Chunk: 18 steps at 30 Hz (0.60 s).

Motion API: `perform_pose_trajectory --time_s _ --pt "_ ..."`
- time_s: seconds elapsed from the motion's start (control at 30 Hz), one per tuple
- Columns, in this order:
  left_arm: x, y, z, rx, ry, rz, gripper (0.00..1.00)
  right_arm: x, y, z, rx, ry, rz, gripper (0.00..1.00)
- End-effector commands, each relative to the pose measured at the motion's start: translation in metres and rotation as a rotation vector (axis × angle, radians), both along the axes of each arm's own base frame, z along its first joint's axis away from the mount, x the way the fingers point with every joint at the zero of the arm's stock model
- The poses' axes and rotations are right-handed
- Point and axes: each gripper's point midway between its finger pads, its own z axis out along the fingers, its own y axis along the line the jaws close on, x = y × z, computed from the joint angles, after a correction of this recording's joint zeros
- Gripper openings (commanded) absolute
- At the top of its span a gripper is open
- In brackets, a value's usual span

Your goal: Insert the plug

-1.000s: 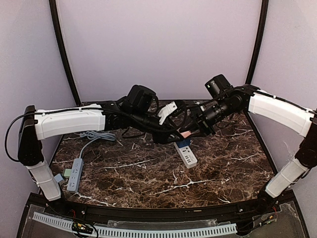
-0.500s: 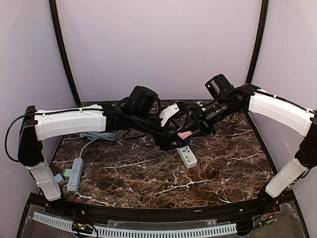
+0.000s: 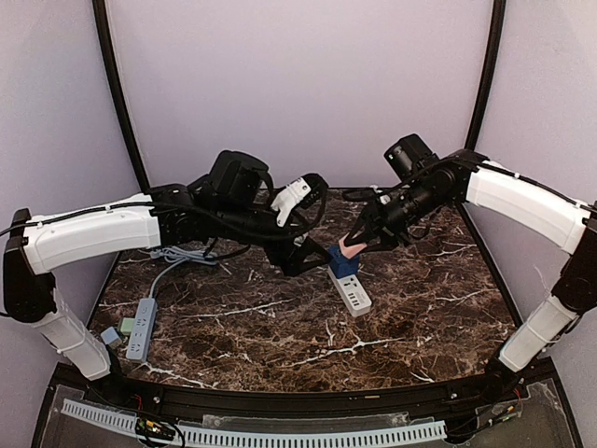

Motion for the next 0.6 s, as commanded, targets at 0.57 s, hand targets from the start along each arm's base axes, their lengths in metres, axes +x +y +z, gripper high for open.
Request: perform_pose_trajectory --time_s 0.57 --pt "0.03 0.146 0.001 -0.14 0.324 0.641 0.99 0.039 -0.045 -0.046 -0.349 -0.355 0.138 0.0"
